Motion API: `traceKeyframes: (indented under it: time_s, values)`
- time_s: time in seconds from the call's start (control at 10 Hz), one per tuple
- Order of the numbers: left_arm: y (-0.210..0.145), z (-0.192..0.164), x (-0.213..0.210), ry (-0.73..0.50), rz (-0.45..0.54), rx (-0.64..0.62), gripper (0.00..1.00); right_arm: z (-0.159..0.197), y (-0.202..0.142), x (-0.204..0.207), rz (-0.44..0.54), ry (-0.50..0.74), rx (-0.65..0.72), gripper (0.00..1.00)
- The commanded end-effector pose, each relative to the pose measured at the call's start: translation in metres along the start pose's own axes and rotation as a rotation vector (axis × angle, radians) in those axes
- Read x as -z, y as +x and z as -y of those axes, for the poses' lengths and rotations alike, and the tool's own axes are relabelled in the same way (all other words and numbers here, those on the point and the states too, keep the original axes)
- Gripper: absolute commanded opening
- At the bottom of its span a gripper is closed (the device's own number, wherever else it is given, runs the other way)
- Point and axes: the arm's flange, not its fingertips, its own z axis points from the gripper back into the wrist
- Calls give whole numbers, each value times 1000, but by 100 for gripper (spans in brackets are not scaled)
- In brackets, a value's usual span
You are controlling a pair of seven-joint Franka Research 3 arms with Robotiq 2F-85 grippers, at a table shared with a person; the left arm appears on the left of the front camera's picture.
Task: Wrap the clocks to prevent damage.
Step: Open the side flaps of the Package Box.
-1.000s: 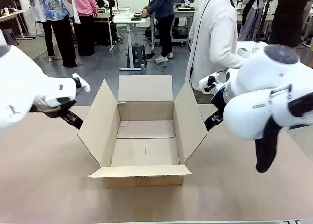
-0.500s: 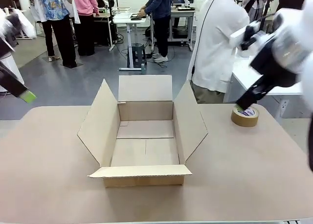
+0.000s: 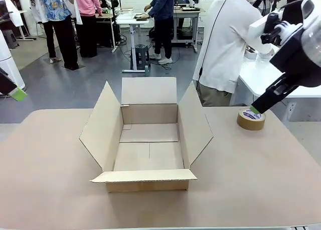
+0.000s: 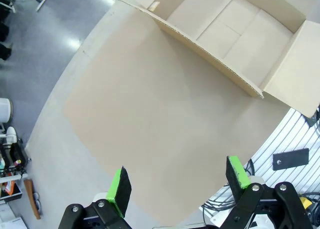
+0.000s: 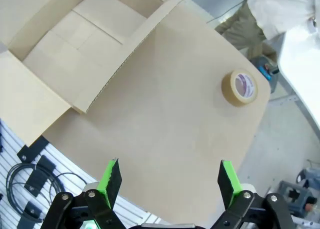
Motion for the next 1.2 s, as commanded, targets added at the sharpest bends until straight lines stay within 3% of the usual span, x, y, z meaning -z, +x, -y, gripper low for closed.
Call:
traceKeyframes:
  time_s: [0.0, 0.1, 0.2, 0.4, 0.6, 0.8, 1.1]
  values:
    - [-1, 1, -8, 6, 12, 0, 100, 0, -5, -9, 10, -7, 3, 100]
    - [8, -45, -13, -163, 61, 55, 100, 33, 0, -22, 116, 210, -45, 100]
    - [8, -71, -17, -276, 128, 127, 100, 66, -5, -27, 219, 332, -86, 100]
    - [-7, -105, -20, -347, 229, 207, 100, 121, -25, -28, 403, 432, -67, 100]
    - [-35, -139, -14, -325, 362, 206, 100, 154, -48, -25, 491, 394, -25, 100]
    - [-80, -164, -19, -390, 520, 192, 100, 167, -73, -24, 565, 397, -34, 100]
    - [-118, -197, -29, -485, 608, 173, 100, 178, -91, -16, 557, 343, 37, 100]
